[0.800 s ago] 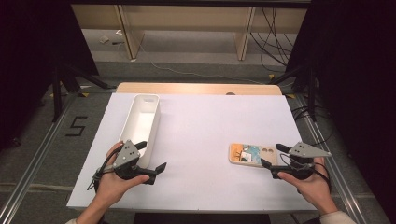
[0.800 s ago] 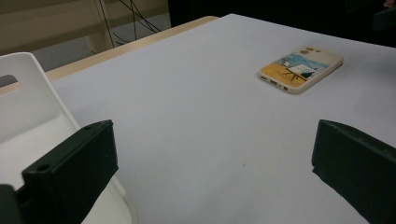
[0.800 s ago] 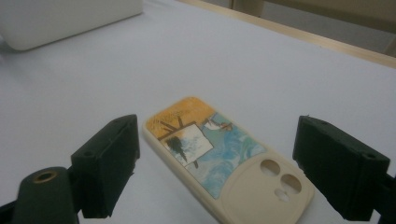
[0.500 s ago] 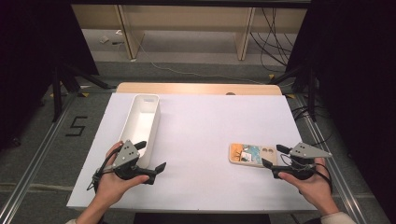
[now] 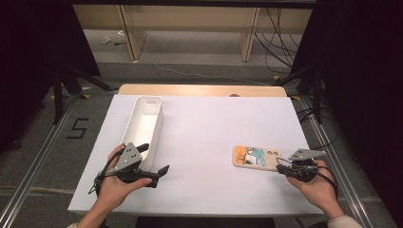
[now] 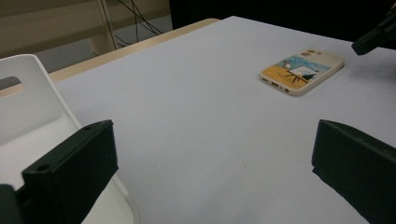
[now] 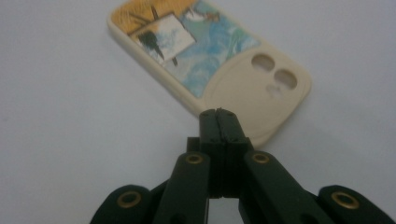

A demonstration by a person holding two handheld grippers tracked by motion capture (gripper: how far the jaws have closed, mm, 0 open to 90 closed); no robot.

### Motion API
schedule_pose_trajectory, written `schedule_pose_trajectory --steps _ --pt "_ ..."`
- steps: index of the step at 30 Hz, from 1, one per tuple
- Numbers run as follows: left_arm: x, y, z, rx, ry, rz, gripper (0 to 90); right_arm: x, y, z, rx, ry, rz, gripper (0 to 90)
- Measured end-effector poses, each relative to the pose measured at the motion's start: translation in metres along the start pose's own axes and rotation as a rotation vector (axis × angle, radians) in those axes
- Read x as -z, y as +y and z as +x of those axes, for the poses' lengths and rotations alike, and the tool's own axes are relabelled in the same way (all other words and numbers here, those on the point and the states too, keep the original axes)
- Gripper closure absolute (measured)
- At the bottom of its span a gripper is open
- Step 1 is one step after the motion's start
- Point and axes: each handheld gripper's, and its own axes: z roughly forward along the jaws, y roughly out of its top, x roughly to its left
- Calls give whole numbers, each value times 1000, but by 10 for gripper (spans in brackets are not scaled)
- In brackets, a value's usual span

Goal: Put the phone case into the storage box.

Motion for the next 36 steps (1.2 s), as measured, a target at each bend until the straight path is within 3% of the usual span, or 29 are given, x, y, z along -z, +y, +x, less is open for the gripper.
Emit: schedule_pose_trajectory --steps 4,6,7,13,26,36 --pt "-1 0 0 1 -1 -1 0 -6 -1 -3 -22 -27 65 900" --pt "-1 0 0 1 -2 -1 0 -8 -1 -3 -25 -27 76 900" --pt "-1 0 -1 2 -4 -1 0 -11 -1 -4 -28 -18 109 900" --pt "-1 0 -1 2 -9 -2 0 -18 1 -2 -34 -23 158 900" --pt "-3 0 -2 5 -12 0 0 -26 8 -5 -37 -54 162 900" --pt "-3 -1 -2 6 -15 1 0 -38 22 -16 -43 -110 167 900"
